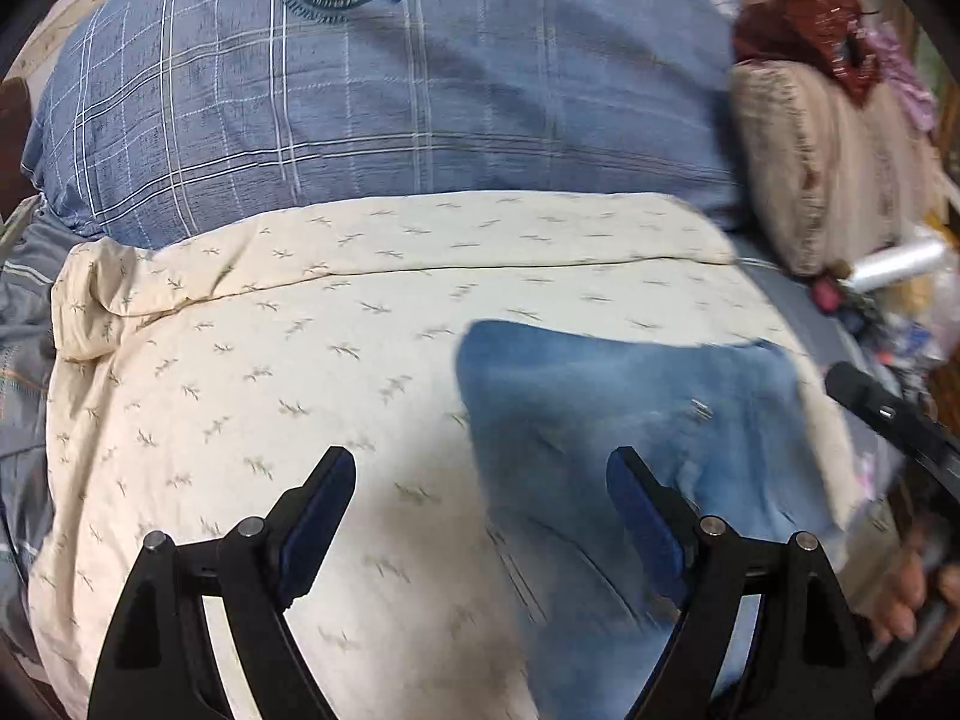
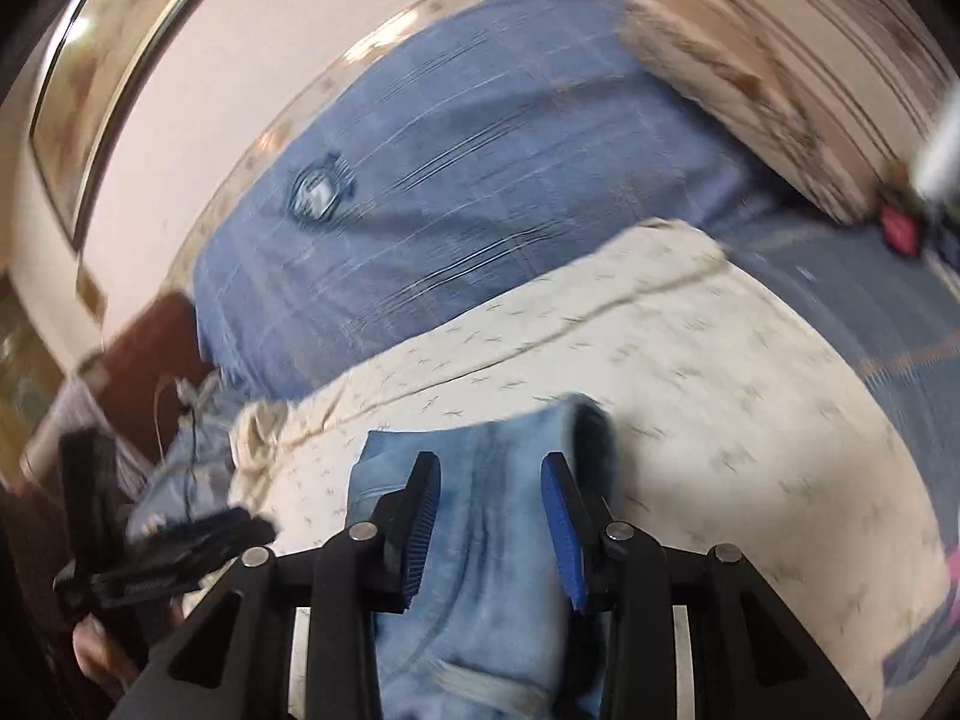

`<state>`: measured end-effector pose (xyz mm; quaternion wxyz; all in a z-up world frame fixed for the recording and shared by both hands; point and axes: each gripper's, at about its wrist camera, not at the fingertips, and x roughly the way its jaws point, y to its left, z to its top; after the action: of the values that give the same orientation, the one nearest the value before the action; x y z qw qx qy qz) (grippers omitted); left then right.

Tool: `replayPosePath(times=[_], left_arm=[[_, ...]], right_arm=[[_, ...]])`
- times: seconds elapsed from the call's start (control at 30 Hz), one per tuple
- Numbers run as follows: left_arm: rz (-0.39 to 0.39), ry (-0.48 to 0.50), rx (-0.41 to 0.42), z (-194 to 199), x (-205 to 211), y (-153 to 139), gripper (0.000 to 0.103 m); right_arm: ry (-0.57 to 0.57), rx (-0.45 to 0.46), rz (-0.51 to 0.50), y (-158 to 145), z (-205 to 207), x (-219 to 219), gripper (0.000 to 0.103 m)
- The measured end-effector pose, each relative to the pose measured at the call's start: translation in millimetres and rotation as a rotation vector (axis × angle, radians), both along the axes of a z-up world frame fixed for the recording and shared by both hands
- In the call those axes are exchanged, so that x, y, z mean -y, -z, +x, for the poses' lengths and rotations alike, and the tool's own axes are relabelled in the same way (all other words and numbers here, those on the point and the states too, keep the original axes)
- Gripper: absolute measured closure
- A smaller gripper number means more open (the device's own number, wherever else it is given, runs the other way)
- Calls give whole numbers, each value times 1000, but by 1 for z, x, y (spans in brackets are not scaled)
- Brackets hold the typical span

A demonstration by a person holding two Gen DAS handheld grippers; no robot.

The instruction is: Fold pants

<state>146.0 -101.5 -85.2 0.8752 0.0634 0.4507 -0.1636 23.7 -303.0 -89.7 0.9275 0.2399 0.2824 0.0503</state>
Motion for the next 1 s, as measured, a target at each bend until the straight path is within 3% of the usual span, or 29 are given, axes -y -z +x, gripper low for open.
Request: replayPosePath(times=[0.13,0.23,0.37,0.5,0.77,1.0], left_arm=[[36,-21,-16,22,13,15,17],[88,-15,-32,38,27,35,17],[129,-31,-48,48,34,61,14],[85,-66,-69,52,26,66,13],[5,-30,-5,-7,1,23,13],[45,73,9,-74,3,30,13]], right_arm=[[-29,-44,-57,1,33,-18,66],[-37,-117,-61,19,57,-25,65],[-47,-242,-16,58,80,-20,65],[-65,-259,86,75,85,-5,66],[-119,-96,56,42,25,-15,65],[-167,-124,-101,35,-30,-41,65]])
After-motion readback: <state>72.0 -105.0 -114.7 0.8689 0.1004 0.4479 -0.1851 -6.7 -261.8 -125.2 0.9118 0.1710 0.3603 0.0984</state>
